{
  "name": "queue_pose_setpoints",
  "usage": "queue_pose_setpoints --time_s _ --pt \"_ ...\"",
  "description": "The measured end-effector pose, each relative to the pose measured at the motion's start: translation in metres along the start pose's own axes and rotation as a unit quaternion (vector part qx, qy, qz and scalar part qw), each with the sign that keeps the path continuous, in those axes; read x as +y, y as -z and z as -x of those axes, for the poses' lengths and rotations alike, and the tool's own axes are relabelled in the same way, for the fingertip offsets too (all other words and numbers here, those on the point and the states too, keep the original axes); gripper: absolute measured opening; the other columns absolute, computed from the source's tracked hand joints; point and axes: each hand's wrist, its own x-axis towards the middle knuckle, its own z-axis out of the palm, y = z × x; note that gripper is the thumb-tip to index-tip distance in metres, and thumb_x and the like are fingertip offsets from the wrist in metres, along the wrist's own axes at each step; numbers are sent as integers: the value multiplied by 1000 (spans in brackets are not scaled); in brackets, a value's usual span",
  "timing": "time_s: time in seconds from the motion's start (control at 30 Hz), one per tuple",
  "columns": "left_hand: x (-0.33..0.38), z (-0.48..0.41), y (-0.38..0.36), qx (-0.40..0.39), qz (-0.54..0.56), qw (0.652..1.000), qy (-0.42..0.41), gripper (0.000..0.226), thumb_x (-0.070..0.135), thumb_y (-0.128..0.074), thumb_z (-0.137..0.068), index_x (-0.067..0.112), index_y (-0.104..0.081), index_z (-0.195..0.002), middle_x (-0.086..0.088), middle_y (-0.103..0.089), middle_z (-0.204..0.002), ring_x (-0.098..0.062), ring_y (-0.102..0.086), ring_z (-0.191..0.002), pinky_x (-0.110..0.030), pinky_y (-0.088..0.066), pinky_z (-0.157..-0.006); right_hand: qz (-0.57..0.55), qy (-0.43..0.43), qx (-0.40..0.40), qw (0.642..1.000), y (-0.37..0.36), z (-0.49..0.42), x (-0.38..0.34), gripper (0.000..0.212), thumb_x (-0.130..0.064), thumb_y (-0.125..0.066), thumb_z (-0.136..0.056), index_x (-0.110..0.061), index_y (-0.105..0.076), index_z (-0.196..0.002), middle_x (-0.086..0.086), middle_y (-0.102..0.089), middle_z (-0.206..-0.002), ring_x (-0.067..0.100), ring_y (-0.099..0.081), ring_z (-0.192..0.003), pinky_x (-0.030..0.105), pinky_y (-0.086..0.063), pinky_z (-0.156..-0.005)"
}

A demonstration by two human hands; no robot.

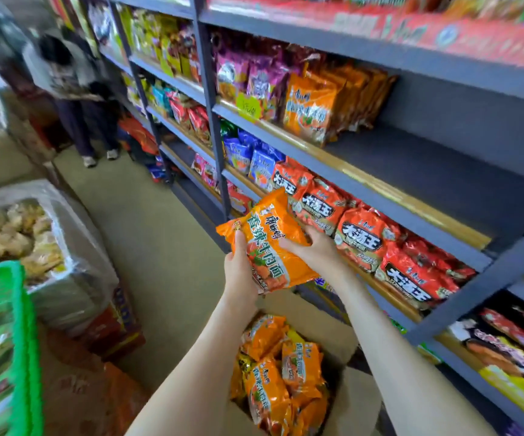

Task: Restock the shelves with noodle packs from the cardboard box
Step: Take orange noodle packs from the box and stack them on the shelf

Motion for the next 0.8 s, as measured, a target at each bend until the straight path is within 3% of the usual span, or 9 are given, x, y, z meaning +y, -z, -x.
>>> queue_pose_setpoints --time_s 0.1,0.17,0.27,0.4,0.47,0.53,0.6,0.67,0.8 --pt "29 -13 -22 -22 40 999 -24 63 66 -49 -86 15 -58 -122 -10 -71 -108 -32 -70 -92 -58 -56 -72 -28 8 109 994 10 -13 -20 45 -53 -71 -77 -29 -57 -113 -10 -57 -113 11 -56 -97 27 -49 -74" --pt "48 -25 -39 -62 66 996 -21 75 74 -53 -77 19 -54 -128 -8 -69 -113 -32 -69 -95 -60 -54 -75 -135 6 152 979 11 -22 -32 36 -47 -72 -79 -32 -56 -107 -6 -57 -115 14 -57 -100 26 -46 -70" --pt "67 -56 -64 -119 41 992 5 109 84 -68 -47 28 -44 -138 -6 -62 -127 -32 -66 -104 -63 -51 -82 -295 40 178 938 3 -40 -51 22 -25 -72 -84 -27 -59 -101 -5 -69 -106 17 -63 -105 32 -50 -84" --pt "97 -57 -91 -244 11 970 4 113 70 -78 -56 28 -29 -148 -6 -51 -140 -30 -58 -118 -56 -48 -94 -341 66 241 906 6 -62 -66 35 -15 -72 -83 -24 -55 -112 -4 -71 -110 17 -65 -106 46 -47 -97" --pt "107 -58 -103 -255 14 967 13 93 51 -75 -76 31 -21 -149 -1 -47 -141 -28 -53 -123 -52 -44 -101 -353 71 279 890 15 -68 -72 34 -10 -70 -85 -20 -55 -115 0 -70 -109 14 -67 -100 35 -54 -87" --pt "112 -69 -109 -225 16 974 2 64 25 -65 -90 24 -32 -145 2 -58 -120 -21 -59 -108 -42 -47 -94 -337 66 319 883 30 -68 -74 34 -7 -67 -87 -14 -56 -119 0 -69 -108 7 -68 -91 20 -53 -72" --pt "115 -86 -110 -217 -20 976 -16 40 16 -57 -95 16 -48 -134 4 -59 -110 -19 -58 -109 -41 -45 -92 -317 57 332 887 44 -65 -69 31 -9 -66 -88 -12 -57 -118 1 -70 -108 11 -68 -94 24 -52 -74" --pt "111 -96 -112 -241 -80 967 -23 27 17 -58 -95 11 -58 -121 -3 -61 -118 -25 -55 -118 -44 -43 -100 -286 41 341 895 56 -62 -62 26 -14 -66 -88 -13 -59 -113 2 -70 -106 18 -67 -99 36 -55 -82" --pt "100 -98 -120 -255 -182 949 -29 11 16 -51 -99 10 -60 -99 -4 -62 -91 -19 -58 -84 -35 -45 -89 -266 19 351 897 69 -65 -57 25 -18 -66 -88 -13 -61 -112 4 -71 -105 21 -69 -95 45 -55 -85"
